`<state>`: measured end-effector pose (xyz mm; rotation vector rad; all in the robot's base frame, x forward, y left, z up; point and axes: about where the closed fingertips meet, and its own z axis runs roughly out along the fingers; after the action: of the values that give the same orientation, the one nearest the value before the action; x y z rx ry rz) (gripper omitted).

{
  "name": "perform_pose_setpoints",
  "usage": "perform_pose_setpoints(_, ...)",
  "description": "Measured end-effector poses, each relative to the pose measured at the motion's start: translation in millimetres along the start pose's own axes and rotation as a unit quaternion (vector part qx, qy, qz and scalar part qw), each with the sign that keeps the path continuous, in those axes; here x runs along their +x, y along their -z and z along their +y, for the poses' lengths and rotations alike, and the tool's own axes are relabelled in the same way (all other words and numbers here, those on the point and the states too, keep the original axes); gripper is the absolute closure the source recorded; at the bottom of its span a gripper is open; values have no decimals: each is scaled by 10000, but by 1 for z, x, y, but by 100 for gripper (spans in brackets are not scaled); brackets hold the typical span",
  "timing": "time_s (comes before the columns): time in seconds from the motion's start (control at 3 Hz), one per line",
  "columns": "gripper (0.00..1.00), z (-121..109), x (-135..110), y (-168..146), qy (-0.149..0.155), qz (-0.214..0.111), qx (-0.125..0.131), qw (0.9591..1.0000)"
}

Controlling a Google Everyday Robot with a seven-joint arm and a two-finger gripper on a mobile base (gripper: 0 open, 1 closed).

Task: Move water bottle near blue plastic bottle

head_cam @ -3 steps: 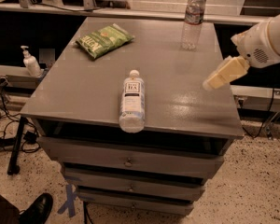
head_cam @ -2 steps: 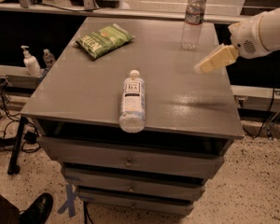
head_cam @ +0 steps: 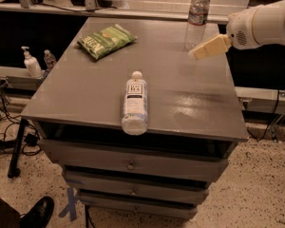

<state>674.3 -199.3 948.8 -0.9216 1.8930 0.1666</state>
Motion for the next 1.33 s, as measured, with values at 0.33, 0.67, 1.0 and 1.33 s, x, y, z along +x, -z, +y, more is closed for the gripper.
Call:
perform_pose_setpoints(0.33,0,2,1,-5,-129,-76,7,9999)
perform_pose_setpoints(0.67,0,2,5,-30,-430,-404,20,9983)
perform_pose_setpoints(1.0,0,-12,1,-64,-540,-801,158,9952)
perform_pose_setpoints(1.33,0,-35,-4,-92,-555,-1140,371,9912)
